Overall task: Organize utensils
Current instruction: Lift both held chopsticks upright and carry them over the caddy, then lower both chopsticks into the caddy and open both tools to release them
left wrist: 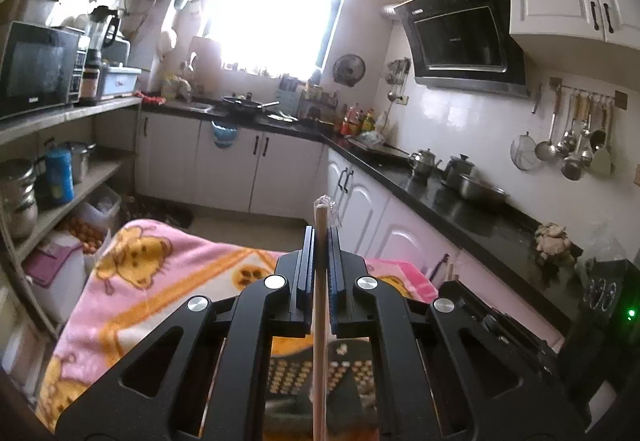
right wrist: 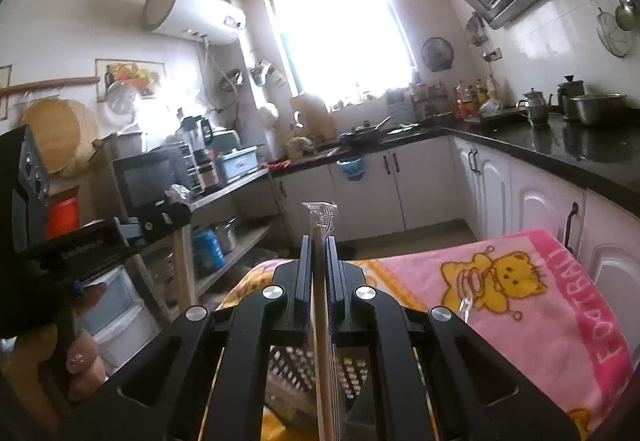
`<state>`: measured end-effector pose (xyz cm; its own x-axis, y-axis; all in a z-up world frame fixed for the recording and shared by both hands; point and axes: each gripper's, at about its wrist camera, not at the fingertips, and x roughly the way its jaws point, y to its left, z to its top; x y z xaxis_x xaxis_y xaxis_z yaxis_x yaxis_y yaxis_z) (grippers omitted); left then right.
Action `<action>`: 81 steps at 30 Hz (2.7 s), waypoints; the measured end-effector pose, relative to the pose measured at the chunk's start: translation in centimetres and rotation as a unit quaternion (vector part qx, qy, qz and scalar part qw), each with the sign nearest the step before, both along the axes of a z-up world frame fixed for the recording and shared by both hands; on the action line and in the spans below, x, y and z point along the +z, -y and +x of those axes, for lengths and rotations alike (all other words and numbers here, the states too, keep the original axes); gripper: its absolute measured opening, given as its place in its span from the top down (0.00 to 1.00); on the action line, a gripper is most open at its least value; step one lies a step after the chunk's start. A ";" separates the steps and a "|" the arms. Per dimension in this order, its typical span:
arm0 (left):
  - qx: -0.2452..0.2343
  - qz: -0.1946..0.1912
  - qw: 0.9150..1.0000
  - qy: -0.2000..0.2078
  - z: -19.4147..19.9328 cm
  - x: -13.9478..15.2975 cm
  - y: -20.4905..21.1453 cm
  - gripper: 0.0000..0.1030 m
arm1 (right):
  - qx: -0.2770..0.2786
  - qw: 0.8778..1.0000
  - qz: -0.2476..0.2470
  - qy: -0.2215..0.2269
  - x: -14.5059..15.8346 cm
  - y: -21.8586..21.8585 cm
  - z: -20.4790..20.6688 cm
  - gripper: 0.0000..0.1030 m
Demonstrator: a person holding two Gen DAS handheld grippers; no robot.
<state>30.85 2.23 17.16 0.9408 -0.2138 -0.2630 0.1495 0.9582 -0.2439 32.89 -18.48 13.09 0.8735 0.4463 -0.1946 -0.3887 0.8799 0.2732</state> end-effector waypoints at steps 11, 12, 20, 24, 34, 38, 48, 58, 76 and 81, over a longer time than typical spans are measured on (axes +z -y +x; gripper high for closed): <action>0.065 -0.016 0.997 0.028 2.6 -0.5 -1.0 0.99 | -0.050 0.998 -0.001 0.033 -0.2 -0.4 1.9 0.94; 0.069 -0.020 0.997 0.030 2.6 -0.6 -1.2 0.99 | -0.052 0.998 -0.001 0.036 -0.2 -0.4 2.0 0.94; 0.101 -0.022 0.994 0.046 3.0 -2.3 -0.5 0.99 | -0.079 0.996 -0.004 0.049 -0.9 -0.1 3.0 0.94; 0.107 -0.003 0.993 0.057 3.0 -2.8 0.4 0.99 | -0.099 0.993 -0.008 0.062 -1.6 -0.1 3.1 0.94; 0.098 -0.002 0.993 0.060 3.4 -4.8 0.9 0.99 | -0.122 0.987 -0.034 0.097 -2.9 -1.0 3.1 0.94; 0.086 -0.001 0.995 0.056 3.5 -5.9 1.0 0.99 | -0.132 0.986 -0.042 0.091 -4.1 -1.4 3.3 0.93; 0.066 -0.004 0.997 0.027 4.0 -8.4 1.0 0.99 | -0.107 0.988 -0.069 0.093 -6.3 -1.9 2.1 0.93; 0.045 0.000 0.999 -0.015 4.3 -9.3 1.4 0.99 | -0.084 0.993 -0.069 0.042 -5.7 -1.3 2.0 0.91; -0.001 -0.006 0.995 -0.097 3.7 -10.0 0.9 0.98 | -0.065 0.995 -0.075 -0.020 -7.0 -0.6 0.8 0.90; -0.005 -0.001 0.993 -0.114 3.4 -9.7 1.0 0.89 | -0.064 0.994 -0.075 -0.040 -7.3 -0.2 0.9 0.90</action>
